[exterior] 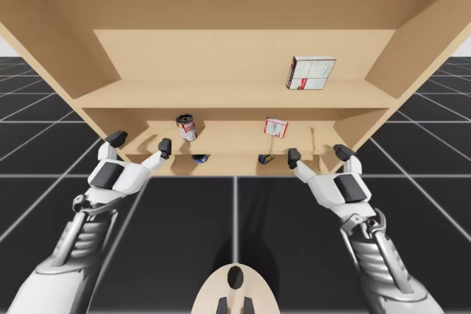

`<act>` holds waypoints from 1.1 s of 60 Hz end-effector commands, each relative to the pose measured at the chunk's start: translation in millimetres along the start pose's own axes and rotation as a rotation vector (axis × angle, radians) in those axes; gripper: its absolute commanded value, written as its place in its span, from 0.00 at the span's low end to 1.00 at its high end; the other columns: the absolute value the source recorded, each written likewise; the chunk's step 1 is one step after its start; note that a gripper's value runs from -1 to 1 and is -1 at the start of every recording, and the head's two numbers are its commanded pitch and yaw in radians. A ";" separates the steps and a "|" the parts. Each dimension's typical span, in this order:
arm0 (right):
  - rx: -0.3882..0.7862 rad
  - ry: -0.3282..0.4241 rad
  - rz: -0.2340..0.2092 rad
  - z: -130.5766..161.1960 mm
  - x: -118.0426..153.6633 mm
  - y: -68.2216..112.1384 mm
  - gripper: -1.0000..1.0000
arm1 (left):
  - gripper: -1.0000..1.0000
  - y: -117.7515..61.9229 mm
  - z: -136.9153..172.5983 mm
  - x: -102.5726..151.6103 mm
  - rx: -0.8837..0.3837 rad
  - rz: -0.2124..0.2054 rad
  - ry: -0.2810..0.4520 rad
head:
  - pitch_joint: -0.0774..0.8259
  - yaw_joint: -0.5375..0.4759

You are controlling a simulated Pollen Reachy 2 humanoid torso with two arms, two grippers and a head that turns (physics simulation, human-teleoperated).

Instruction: Look through the shelves, find the meat can, and take it.

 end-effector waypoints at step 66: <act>-0.017 -0.028 0.050 3.0 -0.8 9.8 0.00 | 0.00 -7.1 12.8 15.3 -0.005 -0.006 -0.076 | 0.71 0.34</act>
